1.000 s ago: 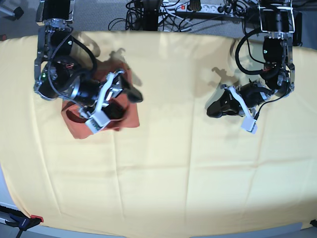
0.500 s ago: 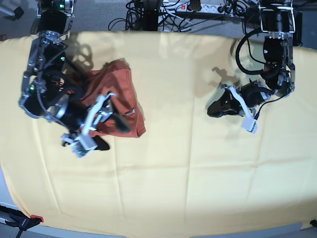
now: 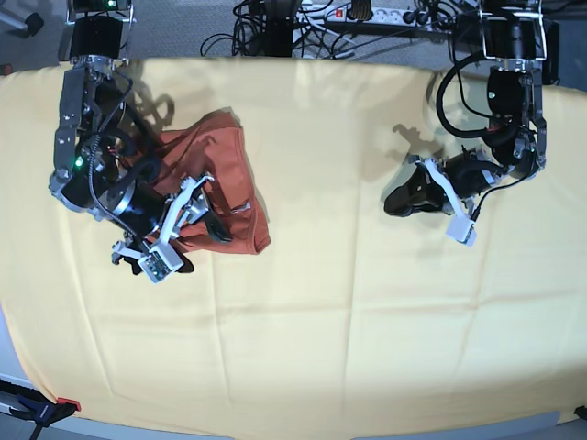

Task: Fold the T-shirt properly
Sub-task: 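Lift the held strip end with the right gripper and fold it over the stack, then release the shirt and pull the right gripper back from the bundle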

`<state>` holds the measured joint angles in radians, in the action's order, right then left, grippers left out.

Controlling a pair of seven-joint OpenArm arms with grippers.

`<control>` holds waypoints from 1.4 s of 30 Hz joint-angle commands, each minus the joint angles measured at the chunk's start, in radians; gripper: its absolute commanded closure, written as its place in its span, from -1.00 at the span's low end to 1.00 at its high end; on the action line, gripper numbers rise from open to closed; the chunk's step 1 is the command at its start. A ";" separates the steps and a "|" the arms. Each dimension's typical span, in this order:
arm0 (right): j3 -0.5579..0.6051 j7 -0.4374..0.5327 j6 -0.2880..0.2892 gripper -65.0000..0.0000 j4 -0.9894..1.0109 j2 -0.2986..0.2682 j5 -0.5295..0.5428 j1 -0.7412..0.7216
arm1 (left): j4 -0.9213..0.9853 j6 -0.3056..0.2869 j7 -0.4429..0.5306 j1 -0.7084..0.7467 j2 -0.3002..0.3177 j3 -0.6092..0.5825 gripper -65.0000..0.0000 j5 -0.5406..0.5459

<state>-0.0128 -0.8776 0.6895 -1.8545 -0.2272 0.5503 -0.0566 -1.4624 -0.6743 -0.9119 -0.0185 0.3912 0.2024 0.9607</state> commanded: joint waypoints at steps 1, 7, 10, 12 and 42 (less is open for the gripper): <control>0.016 0.028 0.009 -0.42 -0.001 -0.004 0.021 -0.018 | -0.015 -0.010 0.021 -0.006 0.013 0.003 1.00 0.023; 0.074 0.029 0.009 -0.36 0.051 -0.004 -0.012 -0.055 | -0.015 -0.010 0.021 0.000 0.013 0.003 1.00 0.039; 0.074 0.029 0.009 -0.11 0.051 -0.006 -0.013 -0.058 | -0.015 -0.010 0.021 0.010 0.013 0.003 1.00 0.042; 0.074 0.029 0.009 0.23 0.051 -0.006 -0.005 -0.058 | -0.015 -0.010 0.021 0.013 0.013 0.003 1.00 0.042; 0.075 0.080 0.009 0.81 0.129 0.132 0.017 -0.071 | -0.015 -0.010 0.021 0.013 0.013 0.003 1.00 0.046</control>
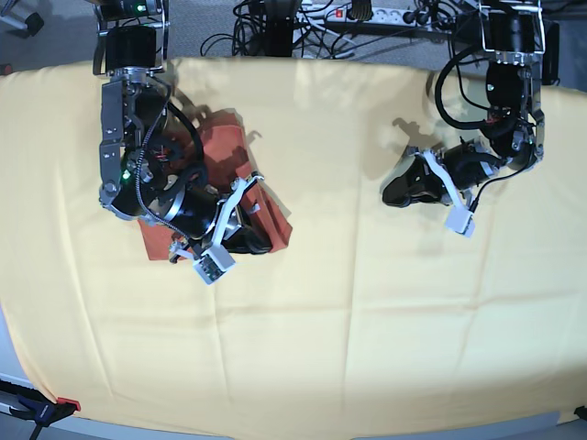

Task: Fold the T-shirt properly
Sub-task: 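Release the shirt and pull the right gripper back from the bundle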

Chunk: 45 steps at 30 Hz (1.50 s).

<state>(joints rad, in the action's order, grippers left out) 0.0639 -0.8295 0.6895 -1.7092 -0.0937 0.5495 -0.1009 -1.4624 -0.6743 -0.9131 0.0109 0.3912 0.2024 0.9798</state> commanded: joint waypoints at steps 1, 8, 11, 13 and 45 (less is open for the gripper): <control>-0.002 0.026 0.009 0.48 -0.007 -0.003 0.018 -0.034 | -0.015 -0.010 0.022 -0.016 0.013 0.003 1.00 0.027; -0.006 -0.296 0.009 -0.38 -0.169 -0.068 0.264 -0.071 | -0.015 -0.010 0.022 -0.016 0.013 0.003 1.00 0.026; -0.006 -0.366 0.009 -0.38 -0.244 -0.127 0.349 -0.017 | -0.015 -0.010 0.022 -0.016 0.014 0.003 1.00 0.026; -0.006 -0.365 0.009 -0.38 -0.272 -0.161 0.370 0.035 | -0.015 -0.010 0.022 -0.016 0.019 0.003 1.00 0.022; 0.029 -0.259 0.009 0.28 -0.252 -0.339 0.177 0.297 | -0.015 -0.014 0.023 -0.017 0.027 0.003 1.00 0.031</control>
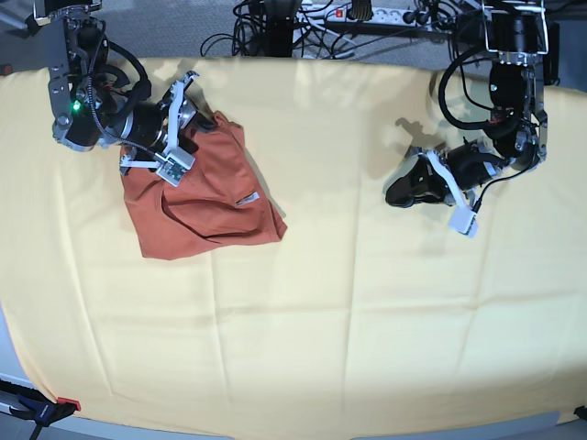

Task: Fold the T-shirt properly
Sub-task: 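Release the shirt and pull the right gripper back from the bundle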

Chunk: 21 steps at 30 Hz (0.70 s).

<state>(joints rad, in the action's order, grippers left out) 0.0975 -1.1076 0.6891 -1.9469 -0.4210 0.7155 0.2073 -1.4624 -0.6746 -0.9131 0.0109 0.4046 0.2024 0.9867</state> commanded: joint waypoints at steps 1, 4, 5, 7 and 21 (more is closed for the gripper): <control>-0.005 0.020 0.009 0.43 -0.014 -0.011 0.019 -0.011 | -0.015 -0.013 0.023 -0.017 0.014 0.003 1.00 0.024; -0.005 0.024 0.009 0.73 -0.016 -0.011 0.038 -0.014 | -0.015 -0.013 0.023 -0.016 0.014 0.003 1.00 0.022; -0.005 0.024 0.009 0.81 -0.016 -0.011 0.048 -0.016 | -0.015 -0.013 0.023 -0.016 0.014 0.003 1.00 0.021; -0.005 0.024 0.009 0.95 -0.017 -0.011 0.076 -0.019 | -0.015 -0.013 0.023 -0.016 0.014 0.003 1.00 0.020; -0.005 0.004 0.009 0.99 -0.082 -0.005 0.369 -0.019 | -0.015 -0.013 0.023 -0.016 0.014 0.003 1.00 0.020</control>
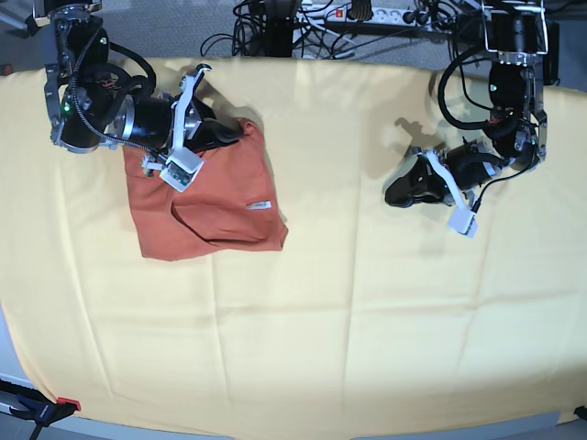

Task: Fold the T-shirt properly
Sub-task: 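Release the shirt and pull the right gripper back from the bundle, then move both grippers to opposite edges of the folded bundle and grasp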

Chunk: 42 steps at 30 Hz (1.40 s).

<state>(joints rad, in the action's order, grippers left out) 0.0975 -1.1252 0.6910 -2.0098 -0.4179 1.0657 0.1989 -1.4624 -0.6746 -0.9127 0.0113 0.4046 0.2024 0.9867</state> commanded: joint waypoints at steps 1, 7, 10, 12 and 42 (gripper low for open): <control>-0.005 0.021 0.007 0.99 -0.018 -0.001 0.032 -0.010 | -0.015 -0.013 0.022 -0.017 0.014 0.003 1.00 0.021; -0.005 0.022 0.007 0.69 -0.018 0.061 -0.020 -0.008 | -0.015 -0.013 0.022 -0.017 0.014 0.003 1.00 0.021; -0.005 0.023 0.007 0.08 -0.018 0.095 -0.064 -0.009 | -0.015 -0.013 0.022 -0.017 0.014 0.003 1.00 0.024; -0.005 0.025 0.007 -0.17 -0.019 0.100 -0.071 -0.014 | -0.015 -0.013 0.021 -0.017 0.014 0.003 1.00 0.042; -0.190 0.180 0.007 1.00 0.375 0.049 -0.278 -0.443 | -0.393 -0.023 0.003 -0.023 0.006 -0.525 1.00 -0.229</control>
<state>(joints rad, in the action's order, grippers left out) -0.0868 -0.9714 0.6895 -1.6157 -0.3580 0.7681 -0.2192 -1.8347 -0.6899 -0.9348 0.0025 0.4103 -0.3283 0.7361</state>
